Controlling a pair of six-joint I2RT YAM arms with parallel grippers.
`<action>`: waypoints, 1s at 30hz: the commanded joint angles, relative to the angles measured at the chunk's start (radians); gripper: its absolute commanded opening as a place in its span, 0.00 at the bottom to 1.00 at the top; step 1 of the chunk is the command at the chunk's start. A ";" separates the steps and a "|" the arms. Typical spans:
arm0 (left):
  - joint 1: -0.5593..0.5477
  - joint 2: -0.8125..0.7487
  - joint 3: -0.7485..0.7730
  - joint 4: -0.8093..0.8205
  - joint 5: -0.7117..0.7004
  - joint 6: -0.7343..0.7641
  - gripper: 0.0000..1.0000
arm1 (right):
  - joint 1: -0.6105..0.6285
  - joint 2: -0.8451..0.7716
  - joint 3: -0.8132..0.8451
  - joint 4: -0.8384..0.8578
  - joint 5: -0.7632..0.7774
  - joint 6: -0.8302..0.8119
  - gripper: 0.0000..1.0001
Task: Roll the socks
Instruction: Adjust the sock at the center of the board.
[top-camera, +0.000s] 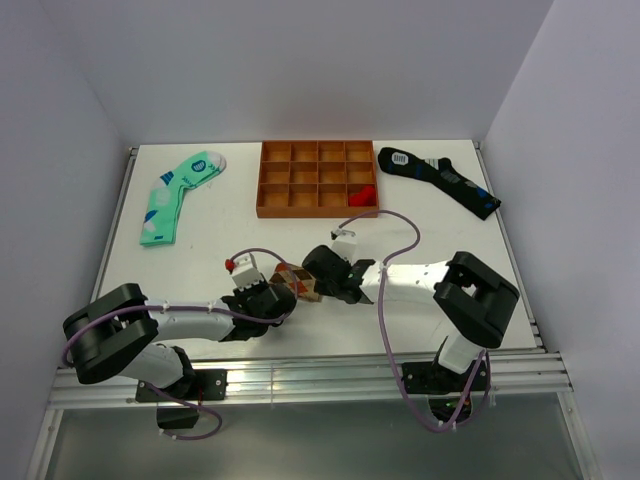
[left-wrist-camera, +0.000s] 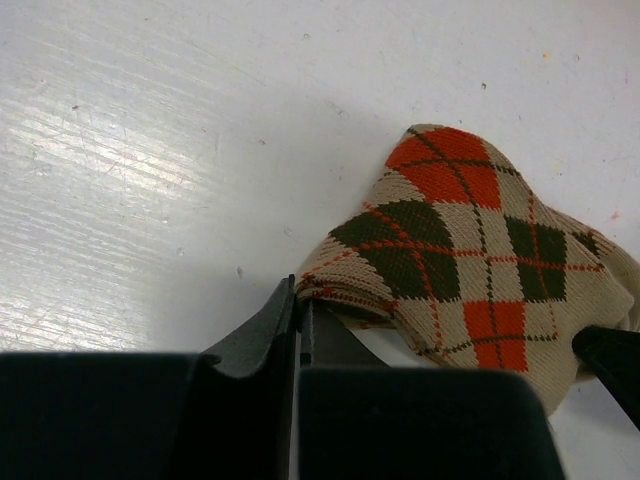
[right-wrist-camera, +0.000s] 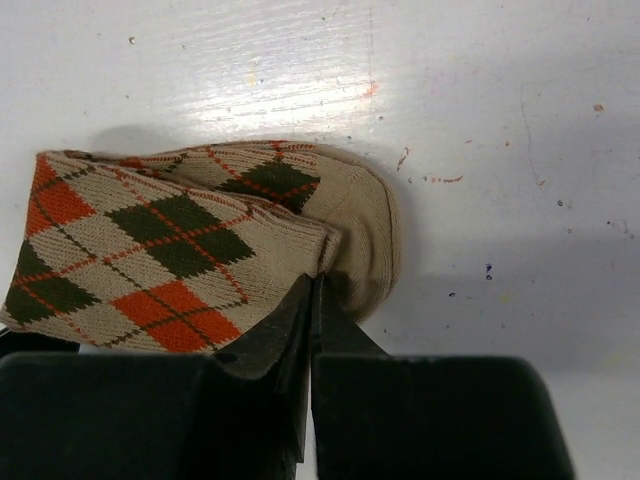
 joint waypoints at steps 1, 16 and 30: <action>0.000 -0.011 0.002 -0.032 0.004 0.007 0.07 | 0.008 -0.020 0.040 -0.048 0.056 -0.018 0.01; 0.000 -0.379 -0.134 0.022 0.050 0.142 0.20 | -0.010 -0.055 0.217 -0.180 0.070 -0.118 0.00; 0.052 -0.297 0.018 0.008 0.014 0.198 0.28 | -0.075 -0.092 0.203 -0.199 0.018 -0.202 0.00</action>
